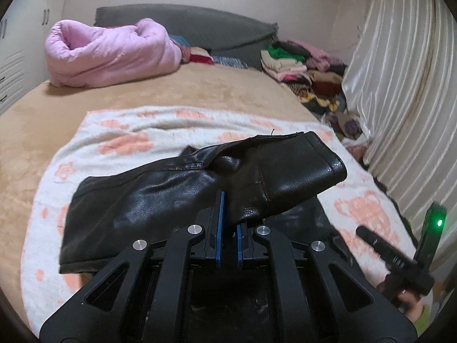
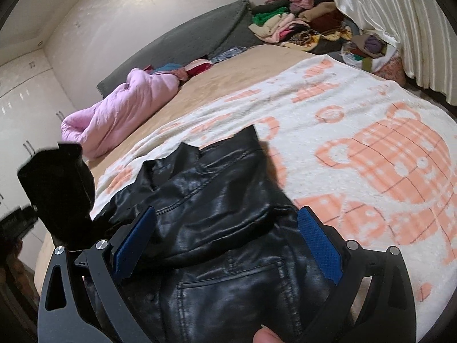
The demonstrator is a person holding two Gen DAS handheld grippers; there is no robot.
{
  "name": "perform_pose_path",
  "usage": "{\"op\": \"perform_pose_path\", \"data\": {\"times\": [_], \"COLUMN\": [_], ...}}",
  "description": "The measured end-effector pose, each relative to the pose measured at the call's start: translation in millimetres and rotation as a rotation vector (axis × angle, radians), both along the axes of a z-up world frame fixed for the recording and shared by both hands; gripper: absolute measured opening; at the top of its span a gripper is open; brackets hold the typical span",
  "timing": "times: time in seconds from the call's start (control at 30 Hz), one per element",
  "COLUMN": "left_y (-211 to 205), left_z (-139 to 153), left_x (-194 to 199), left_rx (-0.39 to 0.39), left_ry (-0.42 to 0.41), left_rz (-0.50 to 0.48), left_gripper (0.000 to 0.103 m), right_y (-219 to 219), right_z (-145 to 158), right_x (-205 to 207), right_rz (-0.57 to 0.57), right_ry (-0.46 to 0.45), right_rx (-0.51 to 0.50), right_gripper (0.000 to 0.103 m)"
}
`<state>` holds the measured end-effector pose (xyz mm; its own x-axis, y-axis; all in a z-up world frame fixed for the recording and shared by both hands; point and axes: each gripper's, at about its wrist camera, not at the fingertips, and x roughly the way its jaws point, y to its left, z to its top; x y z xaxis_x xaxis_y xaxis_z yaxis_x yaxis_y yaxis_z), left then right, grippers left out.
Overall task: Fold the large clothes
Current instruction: 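Fold the held sleeve across the jacket body and release it, then move both tools toward the jacket's hem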
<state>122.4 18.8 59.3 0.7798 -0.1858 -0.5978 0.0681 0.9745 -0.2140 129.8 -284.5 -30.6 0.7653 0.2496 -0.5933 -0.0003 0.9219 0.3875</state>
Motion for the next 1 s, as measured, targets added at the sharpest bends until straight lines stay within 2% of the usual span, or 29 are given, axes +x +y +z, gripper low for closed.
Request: {"op": "perform_pose_path", "data": {"times": [0.2, 0.4, 0.43, 0.47, 0.5, 0.63, 0.67, 0.7, 0.73, 0.77, 0.93, 1.0], "left_y": [-28, -51, -55, -58, -61, -69, -70, -70, -69, -67, -53, -39], "left_z": [-35, -72, -80, -86, -91, -112, -115, -117, -117, -117, -106, -98], "left_x": [6, 6, 5, 5, 4, -4, -8, -12, -15, -19, -42, -46], "left_rx": [0.055, 0.156, 0.184, 0.209, 0.234, 0.312, 0.325, 0.331, 0.322, 0.299, 0.261, 0.236], "left_ry": [0.069, 0.128, 0.141, 0.152, 0.162, 0.191, 0.196, 0.197, 0.202, 0.204, 0.186, 0.178], "left_rz": [-0.052, -0.093, -0.094, -0.096, -0.098, -0.11, -0.114, -0.124, -0.138, -0.154, -0.189, -0.168], "left_gripper": [0.002, 0.01, 0.02, 0.034, 0.04, 0.046, 0.052, 0.059, 0.081, 0.086, 0.086, 0.086], "right_y": [-14, -17, -16, -15, -13, 1, 7, 12, 16, 23, 69, 83], "right_z": [-5, -9, -10, -11, -12, -17, -18, -20, -22, -25, -45, -54], "right_x": [2, 3, 4, 5, 6, 12, 15, 18, 21, 25, 54, 66], "right_rz": [-0.036, -0.033, -0.031, -0.026, -0.016, 0.04, 0.065, 0.094, 0.123, 0.158, 0.284, 0.304], "right_ry": [0.014, 0.023, 0.026, 0.03, 0.035, 0.058, 0.068, 0.08, 0.092, 0.11, 0.223, 0.266], "right_rx": [0.016, 0.026, 0.023, 0.021, 0.023, 0.025, 0.043, 0.069, 0.092, 0.118, 0.203, 0.209], "right_gripper": [0.099, 0.099, 0.099, 0.099, 0.099, 0.099, 0.099, 0.099, 0.099, 0.099, 0.096, 0.079]}}
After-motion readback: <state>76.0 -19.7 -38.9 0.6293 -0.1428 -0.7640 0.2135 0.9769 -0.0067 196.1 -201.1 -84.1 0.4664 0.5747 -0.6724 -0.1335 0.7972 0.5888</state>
